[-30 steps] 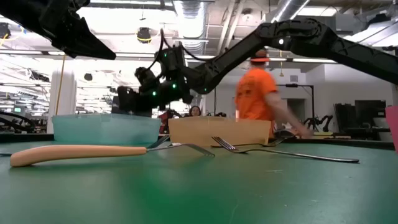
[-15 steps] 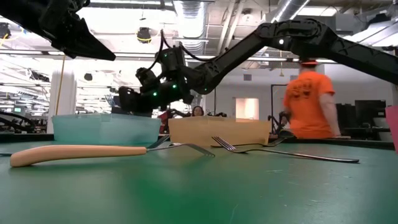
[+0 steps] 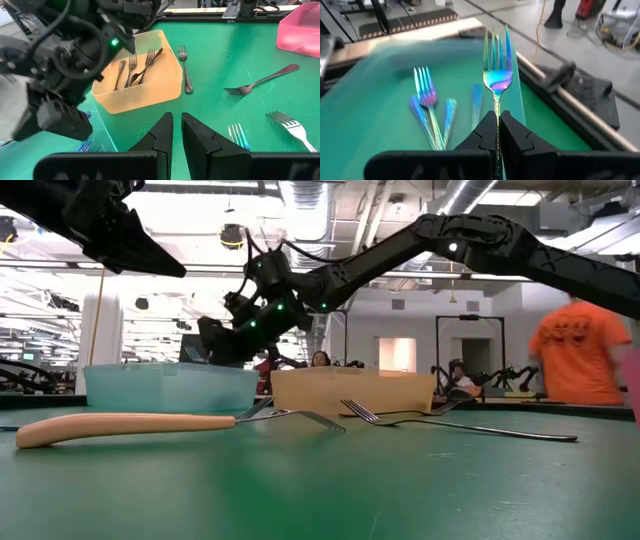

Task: Sort silverware by color (type)
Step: Put the blue fork into the blue bin

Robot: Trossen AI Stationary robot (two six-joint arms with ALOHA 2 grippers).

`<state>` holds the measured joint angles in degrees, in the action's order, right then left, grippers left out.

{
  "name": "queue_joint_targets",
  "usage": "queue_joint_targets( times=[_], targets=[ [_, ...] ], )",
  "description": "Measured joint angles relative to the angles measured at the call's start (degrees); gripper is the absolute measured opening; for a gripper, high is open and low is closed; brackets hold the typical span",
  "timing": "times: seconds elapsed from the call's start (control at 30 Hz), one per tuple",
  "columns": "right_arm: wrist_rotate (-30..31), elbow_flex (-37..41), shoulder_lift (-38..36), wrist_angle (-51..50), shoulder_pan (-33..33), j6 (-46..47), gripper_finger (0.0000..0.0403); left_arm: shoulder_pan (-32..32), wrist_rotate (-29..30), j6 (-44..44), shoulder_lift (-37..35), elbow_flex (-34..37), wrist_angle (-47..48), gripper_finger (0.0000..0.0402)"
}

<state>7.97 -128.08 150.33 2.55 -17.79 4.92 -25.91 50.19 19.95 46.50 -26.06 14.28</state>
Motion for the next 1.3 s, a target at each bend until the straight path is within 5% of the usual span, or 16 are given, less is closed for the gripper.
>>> queue_joint_targets(
  times=[1.3],
  targets=[
    [-2.1, 0.0, -0.1, -3.8, 0.1, -1.9, 0.0051, 0.0, 0.1, -0.8, 0.0, 0.0, 0.0, 0.0025]
  ],
)
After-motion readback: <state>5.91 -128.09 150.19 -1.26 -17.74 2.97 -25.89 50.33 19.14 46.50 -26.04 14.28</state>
